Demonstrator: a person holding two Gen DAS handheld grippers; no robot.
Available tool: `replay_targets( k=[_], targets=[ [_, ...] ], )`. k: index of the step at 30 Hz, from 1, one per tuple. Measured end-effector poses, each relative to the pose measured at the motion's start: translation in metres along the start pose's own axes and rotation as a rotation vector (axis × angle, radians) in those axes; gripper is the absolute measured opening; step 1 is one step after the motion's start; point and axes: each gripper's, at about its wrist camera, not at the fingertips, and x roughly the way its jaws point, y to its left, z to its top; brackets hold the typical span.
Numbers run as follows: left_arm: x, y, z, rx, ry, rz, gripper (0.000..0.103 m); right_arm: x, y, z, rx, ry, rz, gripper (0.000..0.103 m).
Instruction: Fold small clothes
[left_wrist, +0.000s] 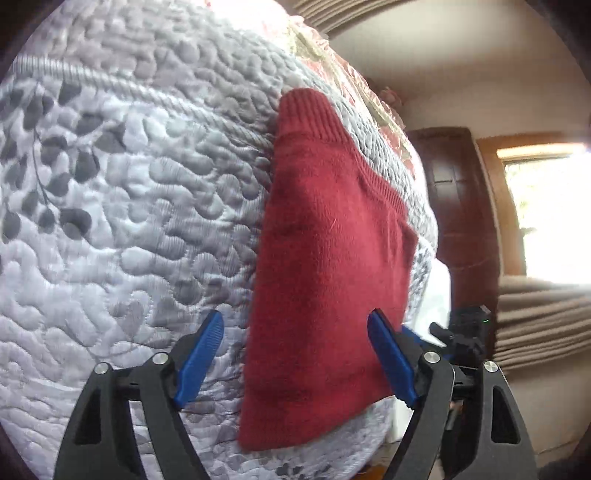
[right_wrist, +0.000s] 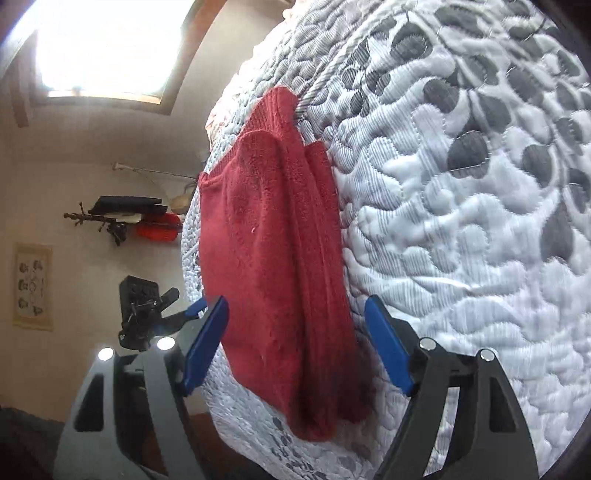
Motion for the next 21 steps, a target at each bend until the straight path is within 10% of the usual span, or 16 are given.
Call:
replay_targets(
  k=[5,13,16,21],
  targets=[
    [0.03,0.014,0.012,-0.048,0.093,-0.13,0.082,0.04,-0.003,0.022,0.017,0.098,0.024,0.076],
    [0.082,0.017,0.008,-0.027,0.237,-0.12,0.083,0.066,0.01,0.028,-0.018,0.132,-0.003,0.077],
    [0.088,0.017,0.012,-0.041,0.242,-0.089,0.061,0.063,0.007,0.021,-0.012,0.113,0.006,0.044],
    [0.08,0.008,0.011,-0.049,0.255,-0.069,0.043,0.053,0.037,0.01,-0.036,0.055,-0.031,0.035]
  ],
)
